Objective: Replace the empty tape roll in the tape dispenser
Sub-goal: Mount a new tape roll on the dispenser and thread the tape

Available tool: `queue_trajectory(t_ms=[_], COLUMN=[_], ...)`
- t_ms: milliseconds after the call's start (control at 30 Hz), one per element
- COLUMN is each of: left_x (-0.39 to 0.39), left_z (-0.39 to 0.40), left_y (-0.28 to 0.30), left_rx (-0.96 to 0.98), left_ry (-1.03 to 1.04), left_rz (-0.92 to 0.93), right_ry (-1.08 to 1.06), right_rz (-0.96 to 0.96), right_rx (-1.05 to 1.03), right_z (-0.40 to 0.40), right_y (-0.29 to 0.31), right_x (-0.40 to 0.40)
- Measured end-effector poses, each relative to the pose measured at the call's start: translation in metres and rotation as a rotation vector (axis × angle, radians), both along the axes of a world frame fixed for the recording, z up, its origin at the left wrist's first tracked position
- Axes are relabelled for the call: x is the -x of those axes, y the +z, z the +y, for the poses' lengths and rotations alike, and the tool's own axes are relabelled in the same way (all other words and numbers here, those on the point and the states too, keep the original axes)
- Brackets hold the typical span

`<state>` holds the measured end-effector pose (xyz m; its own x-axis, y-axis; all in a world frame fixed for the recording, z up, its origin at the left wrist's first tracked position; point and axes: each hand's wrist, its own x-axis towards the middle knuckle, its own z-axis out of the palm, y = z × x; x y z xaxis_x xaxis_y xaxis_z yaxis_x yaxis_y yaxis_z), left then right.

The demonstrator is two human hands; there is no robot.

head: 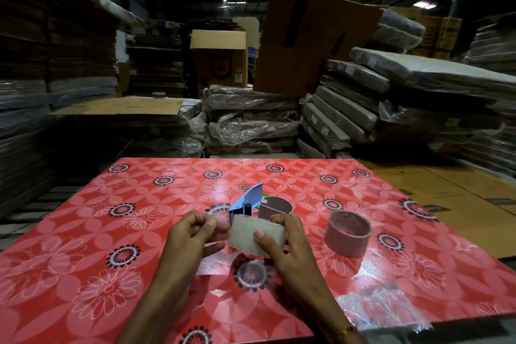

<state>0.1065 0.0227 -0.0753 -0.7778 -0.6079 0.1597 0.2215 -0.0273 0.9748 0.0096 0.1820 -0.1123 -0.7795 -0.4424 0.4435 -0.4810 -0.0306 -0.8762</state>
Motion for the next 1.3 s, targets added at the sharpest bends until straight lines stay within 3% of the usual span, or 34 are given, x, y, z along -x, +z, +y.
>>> queue_trajectory(t_ms=[133,367,567,1000,1100,1300], left_x=[-0.003,-0.01,-0.01,0.0,0.014,0.058], left_z=[0.002,-0.008,-0.009,-0.02,-0.02,-0.026], left_y=[0.004,0.015,0.02,0.012,0.01,0.001], left_rx=[0.083,-0.026,0.022,0.032,0.193,0.899], left_ry=[0.015,-0.117,-0.113,-0.055,0.036,0.046], left_rz=[-0.001,-0.032,-0.056,-0.019,-0.041,-0.199], right_ry=[0.019,0.191,0.271,0.117,0.007,-0.251], right_rz=[-0.05,-0.313,-0.421,-0.336,-0.317,-0.235], right_rx=[0.03,0.184,0.297,0.319,0.363,0.356], right_z=[0.0,-0.004,-0.003,0.006,0.006,0.006], right_y=[0.0,-0.01,0.002,0.012,0.011,0.002], right_x=[0.002,0.006,-0.004,-0.01,-0.008,0.004])
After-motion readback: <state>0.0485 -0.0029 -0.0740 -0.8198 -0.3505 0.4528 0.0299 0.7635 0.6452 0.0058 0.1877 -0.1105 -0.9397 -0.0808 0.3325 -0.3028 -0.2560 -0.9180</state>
